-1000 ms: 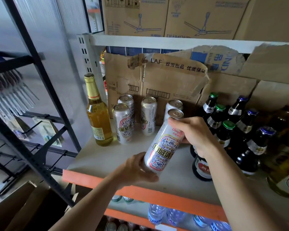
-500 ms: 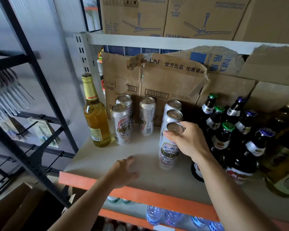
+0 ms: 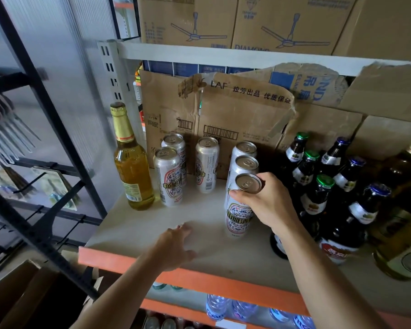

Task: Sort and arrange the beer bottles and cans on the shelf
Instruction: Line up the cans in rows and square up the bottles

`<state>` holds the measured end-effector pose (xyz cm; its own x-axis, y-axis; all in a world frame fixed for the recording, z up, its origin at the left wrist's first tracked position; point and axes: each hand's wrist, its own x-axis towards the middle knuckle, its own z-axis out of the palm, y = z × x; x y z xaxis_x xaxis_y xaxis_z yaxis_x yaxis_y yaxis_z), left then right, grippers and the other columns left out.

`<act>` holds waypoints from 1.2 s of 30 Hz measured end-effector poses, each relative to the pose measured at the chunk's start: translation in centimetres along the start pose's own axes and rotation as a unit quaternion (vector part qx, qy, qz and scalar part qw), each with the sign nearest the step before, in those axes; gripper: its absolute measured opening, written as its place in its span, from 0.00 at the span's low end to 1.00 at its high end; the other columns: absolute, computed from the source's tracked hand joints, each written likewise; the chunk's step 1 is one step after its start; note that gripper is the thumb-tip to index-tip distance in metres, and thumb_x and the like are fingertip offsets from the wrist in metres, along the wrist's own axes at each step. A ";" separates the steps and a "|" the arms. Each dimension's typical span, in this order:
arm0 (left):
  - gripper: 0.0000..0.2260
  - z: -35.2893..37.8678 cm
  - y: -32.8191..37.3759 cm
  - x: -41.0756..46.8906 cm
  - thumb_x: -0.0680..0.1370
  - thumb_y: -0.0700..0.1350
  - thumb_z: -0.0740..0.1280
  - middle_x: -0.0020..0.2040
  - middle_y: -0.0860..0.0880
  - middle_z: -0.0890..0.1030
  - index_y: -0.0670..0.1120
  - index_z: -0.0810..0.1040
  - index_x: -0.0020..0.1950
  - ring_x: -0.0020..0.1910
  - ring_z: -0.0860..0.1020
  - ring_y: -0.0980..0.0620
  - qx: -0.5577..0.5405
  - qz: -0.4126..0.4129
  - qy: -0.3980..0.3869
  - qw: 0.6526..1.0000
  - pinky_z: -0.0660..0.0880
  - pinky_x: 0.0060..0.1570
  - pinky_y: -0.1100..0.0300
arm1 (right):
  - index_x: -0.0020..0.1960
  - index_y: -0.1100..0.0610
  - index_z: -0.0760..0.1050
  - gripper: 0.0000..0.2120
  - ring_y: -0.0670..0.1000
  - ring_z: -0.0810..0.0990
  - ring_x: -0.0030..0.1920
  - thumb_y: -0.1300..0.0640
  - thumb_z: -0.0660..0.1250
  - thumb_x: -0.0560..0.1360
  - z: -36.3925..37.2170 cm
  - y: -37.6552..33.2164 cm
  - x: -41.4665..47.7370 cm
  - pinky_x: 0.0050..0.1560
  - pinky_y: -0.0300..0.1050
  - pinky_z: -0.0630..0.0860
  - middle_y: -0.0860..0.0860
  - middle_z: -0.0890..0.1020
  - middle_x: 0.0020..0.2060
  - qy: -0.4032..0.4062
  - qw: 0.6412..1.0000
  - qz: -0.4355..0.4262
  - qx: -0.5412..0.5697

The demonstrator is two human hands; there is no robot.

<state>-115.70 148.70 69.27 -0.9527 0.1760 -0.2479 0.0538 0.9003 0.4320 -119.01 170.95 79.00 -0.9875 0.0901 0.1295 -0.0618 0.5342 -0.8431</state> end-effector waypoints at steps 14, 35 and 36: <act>0.29 0.4 0.2 0.2 0.73 0.53 0.69 0.65 0.48 0.76 0.49 0.67 0.72 0.61 0.75 0.46 0.022 0.012 0.019 0.999 0.69 0.54 0.60 | 0.48 0.51 0.75 0.18 0.39 0.79 0.42 0.50 0.79 0.65 0.2 -0.2 -1.0 0.39 0.32 0.72 0.43 0.81 0.40 0.039 0.999 -0.012 0.033; 0.04 -4.7 -5.6 -0.6 0.73 0.45 0.71 0.39 0.53 0.83 0.48 0.84 0.45 0.41 0.82 0.54 -0.145 -0.040 0.112 0.982 0.75 0.40 0.64 | 0.46 0.55 0.79 0.04 0.40 0.80 0.37 0.63 0.70 0.74 8.1 -3.7 -1.4 0.36 0.26 0.71 0.46 0.81 0.36 0.050 0.988 -0.125 0.076; 0.03 -5.0 -6.2 -0.6 0.73 0.45 0.70 0.36 0.55 0.81 0.48 0.83 0.43 0.39 0.81 0.54 -0.134 -0.031 0.100 0.985 0.74 0.37 0.65 | 0.47 0.55 0.79 0.04 0.42 0.81 0.39 0.62 0.71 0.74 9.1 -3.8 -0.9 0.38 0.26 0.72 0.47 0.83 0.38 0.046 0.990 -0.111 0.070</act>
<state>-116.93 141.01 71.08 -0.9931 0.0173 -0.1162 -0.0617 0.7648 0.6413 -119.17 161.20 77.40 -0.9304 0.0623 0.3612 -0.3021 0.4278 -0.8519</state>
